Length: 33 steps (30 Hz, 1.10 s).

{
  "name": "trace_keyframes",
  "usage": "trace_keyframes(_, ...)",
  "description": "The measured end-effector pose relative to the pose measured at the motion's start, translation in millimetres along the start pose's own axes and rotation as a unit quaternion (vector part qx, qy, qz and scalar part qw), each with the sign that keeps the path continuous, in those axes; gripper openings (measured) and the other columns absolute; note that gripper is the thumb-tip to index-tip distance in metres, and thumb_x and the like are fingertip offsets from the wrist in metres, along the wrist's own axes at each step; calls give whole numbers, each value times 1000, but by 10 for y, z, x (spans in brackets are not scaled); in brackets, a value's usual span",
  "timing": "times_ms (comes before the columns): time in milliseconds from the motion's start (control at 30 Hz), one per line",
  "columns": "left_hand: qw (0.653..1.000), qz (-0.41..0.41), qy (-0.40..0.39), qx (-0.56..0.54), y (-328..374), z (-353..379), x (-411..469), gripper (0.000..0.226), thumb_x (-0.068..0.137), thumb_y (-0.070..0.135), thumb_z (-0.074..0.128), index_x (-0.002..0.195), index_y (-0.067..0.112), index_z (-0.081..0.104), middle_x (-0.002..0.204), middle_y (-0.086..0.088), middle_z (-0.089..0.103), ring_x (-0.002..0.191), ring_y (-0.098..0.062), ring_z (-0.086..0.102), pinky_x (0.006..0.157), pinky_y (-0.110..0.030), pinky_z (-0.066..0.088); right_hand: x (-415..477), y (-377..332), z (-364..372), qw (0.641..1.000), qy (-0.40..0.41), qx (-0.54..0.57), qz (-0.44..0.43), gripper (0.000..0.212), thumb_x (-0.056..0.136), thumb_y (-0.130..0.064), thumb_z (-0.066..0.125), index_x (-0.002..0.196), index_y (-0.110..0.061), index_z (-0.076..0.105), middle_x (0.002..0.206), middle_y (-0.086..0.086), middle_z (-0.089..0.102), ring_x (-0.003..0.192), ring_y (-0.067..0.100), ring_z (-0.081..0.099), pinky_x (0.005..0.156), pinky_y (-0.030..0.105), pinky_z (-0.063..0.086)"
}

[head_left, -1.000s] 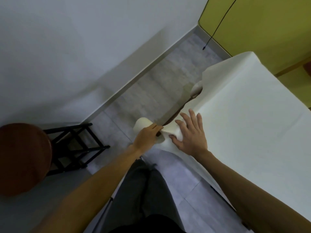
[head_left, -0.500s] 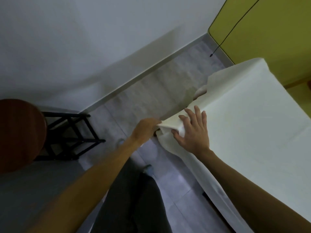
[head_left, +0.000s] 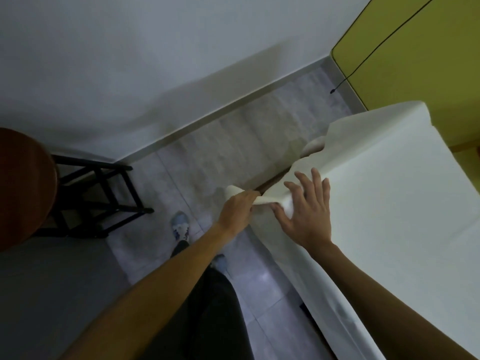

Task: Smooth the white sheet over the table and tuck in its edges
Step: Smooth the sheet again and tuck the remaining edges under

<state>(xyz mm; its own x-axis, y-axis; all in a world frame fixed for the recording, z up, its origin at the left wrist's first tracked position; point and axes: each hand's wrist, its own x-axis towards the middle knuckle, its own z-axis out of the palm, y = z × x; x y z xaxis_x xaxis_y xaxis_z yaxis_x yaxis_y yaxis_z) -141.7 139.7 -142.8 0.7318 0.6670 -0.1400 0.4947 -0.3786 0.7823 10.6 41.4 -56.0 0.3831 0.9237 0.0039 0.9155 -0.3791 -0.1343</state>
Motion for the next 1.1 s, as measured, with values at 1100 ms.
trace_keyframes(1100,996,-70,11,-58,-565,839,-711,69,78,2,78,140,6,50,140,-12,56,131,-26,52,108,-41,38,19,1,47,1000,9,11,-2,56,85,-53,58,124,-14,58,148,13,46,151,38,21,119,65,16)
